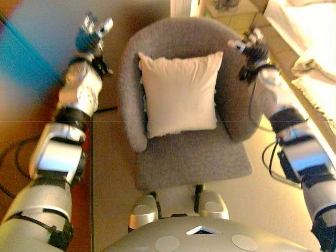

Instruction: Pick up the cushion and take it to the sofa

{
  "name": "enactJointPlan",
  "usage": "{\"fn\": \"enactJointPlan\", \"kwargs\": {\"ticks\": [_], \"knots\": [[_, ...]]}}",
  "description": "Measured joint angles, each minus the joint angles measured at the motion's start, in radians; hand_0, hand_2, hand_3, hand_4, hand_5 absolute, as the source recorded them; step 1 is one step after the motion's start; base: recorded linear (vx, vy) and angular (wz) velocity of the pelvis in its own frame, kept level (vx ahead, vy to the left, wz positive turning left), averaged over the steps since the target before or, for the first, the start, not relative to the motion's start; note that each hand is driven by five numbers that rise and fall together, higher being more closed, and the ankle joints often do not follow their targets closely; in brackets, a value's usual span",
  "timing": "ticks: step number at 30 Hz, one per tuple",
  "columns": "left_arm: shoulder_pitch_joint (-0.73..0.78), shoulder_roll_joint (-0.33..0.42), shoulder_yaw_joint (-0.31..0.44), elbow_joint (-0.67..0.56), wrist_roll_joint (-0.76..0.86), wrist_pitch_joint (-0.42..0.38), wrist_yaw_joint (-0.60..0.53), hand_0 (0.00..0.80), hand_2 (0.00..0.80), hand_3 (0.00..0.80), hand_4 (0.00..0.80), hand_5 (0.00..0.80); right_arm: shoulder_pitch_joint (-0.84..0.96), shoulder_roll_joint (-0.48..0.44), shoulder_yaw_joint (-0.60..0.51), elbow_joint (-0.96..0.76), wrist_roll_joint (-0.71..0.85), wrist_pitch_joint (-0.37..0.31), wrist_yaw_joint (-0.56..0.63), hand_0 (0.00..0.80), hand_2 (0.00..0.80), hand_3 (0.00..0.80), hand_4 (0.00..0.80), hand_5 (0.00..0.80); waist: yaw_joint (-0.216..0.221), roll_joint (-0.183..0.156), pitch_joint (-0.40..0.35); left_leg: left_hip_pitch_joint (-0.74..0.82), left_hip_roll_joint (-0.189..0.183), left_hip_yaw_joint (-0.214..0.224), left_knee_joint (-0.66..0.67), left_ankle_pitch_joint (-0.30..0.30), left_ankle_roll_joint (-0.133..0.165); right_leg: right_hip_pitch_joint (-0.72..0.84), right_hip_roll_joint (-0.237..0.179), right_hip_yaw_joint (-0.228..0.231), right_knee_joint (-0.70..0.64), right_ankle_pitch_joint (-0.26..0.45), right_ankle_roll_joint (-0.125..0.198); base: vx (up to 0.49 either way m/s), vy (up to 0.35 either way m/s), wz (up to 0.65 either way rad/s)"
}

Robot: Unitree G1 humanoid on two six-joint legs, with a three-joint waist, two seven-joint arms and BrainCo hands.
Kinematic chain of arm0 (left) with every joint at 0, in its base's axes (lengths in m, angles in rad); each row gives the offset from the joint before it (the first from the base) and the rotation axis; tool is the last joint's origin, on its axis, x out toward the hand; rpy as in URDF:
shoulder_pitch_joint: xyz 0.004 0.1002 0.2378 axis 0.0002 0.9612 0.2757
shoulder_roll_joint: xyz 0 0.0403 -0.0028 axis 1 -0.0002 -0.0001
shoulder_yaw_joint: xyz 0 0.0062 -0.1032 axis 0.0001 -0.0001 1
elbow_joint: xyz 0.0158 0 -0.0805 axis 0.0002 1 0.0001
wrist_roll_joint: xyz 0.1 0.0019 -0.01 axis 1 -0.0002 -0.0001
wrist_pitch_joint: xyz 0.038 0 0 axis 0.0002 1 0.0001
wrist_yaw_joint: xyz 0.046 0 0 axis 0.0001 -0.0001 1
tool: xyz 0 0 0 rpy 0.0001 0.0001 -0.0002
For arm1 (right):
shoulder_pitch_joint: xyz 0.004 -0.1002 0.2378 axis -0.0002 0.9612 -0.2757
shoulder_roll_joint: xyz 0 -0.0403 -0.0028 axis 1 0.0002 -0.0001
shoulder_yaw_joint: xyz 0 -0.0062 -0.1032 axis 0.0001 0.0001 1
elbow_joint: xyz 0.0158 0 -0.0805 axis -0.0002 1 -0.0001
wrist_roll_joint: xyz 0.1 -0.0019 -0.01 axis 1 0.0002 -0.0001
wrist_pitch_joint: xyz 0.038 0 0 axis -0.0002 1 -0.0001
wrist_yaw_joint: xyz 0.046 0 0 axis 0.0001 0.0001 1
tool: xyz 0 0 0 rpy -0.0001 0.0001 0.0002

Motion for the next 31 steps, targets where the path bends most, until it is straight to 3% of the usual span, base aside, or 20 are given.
{"fn": "enactJointPlan", "kwargs": {"ticks": [3, 7, 9, 16, 22, 31], "knots": [[0.214, -0.097, 0.04, -0.145, 0.029, -0.01, -0.035, 0.0, 0.0, 0.0, 0.0, 0.0, 0.214, 0.055, -0.021, -0.116, -0.04, -0.005, 0.065, 0.0, 0.0, 0.0, 0.0, 0.0, -0.001, -0.006, -0.008, 0.057, 0.001, 0.006, -0.073, 0.024, -0.006, 0.051, 0.012, 0.001, -0.058, 0.009, 0.0, -0.04, 0.049, -0.03], [0.404, -0.184, 0.036, -0.242, 0.098, -0.02, -0.092, 0.0, 0.0, 0.0, 0.0, 0.0, 0.406, 0.129, -0.038, -0.185, -0.075, -0.012, 0.17, 0.0, 0.0, 0.0, 0.0, 0.0, -0.001, -0.006, -0.011, 0.1, 0.007, 0.025, -0.133, 0.039, -0.013, 0.088, 0.027, 0.009, -0.127, 0.034, -0.002, -0.094, 0.043, -0.12], [0.464, -0.186, 0.027, -0.255, 0.142, -0.048, -0.156, 0.0, 0.0, 0.0, 0.0, 0.0, 0.47, 0.158, -0.049, -0.193, -0.08, -0.045, 0.221, 0.0, 0.0, 0.0, 0.0, 0.0, -0.001, -0.003, -0.016, 0.103, 0.009, 0.025, -0.161, 0.049, -0.016, 0.091, 0.033, 0.012, -0.14, 0.036, -0.002, -0.061, 0.039, -0.02], [0.744, -0.182, 0.078, -0.324, 0.157, -0.056, -0.288, 0.0, 0.0, 0.0, 0.0, 0.0, 0.708, 0.197, -0.106, -0.25, -0.072, -0.045, 0.36, 0.0, 0.0, 0.0, 0.0, 0.0, 0.001, 0.001, -0.016, 0.118, 0.016, 0.029, -0.191, 0.056, -0.02, 0.107, 0.041, 0.008, -0.167, 0.039, -0.003, 0.01, 0.033, 0.01], [0.76, -0.177, 0.074, -0.323, 0.136, -0.077, -0.293, 0.0, 0.0, 0.0, 0.0, 0.0, 0.71, 0.218, -0.112, -0.243, 0.02, -0.046, 0.375, 0.0, 0.0, 0.0, 0.0, 0.0, 0.004, 0.001, -0.015, 0.118, 0.015, 0.025, -0.214, 0.074, -0.019, 0.102, 0.039, -0.002, -0.167, 0.037, 0.002, 0.009, 0.017, 0.06], [0.757, -0.169, 0.054, -0.324, 0.136, -0.078, -0.281, 0.0, 0.0, 0.0, 0.0, 0.0, 0.704, 0.221, -0.075, -0.243, 0.037, -0.046, 0.34, 0.0, 0.0, 0.0, 0.0, 0.0, 0.003, 0.007, -0.013, 0.119, 0.016, 0.024, -0.22, 0.076, -0.017, 0.101, 0.038, -0.004, -0.167, 0.04, -0.002, 0.0, 0.0, 0.0]]}}
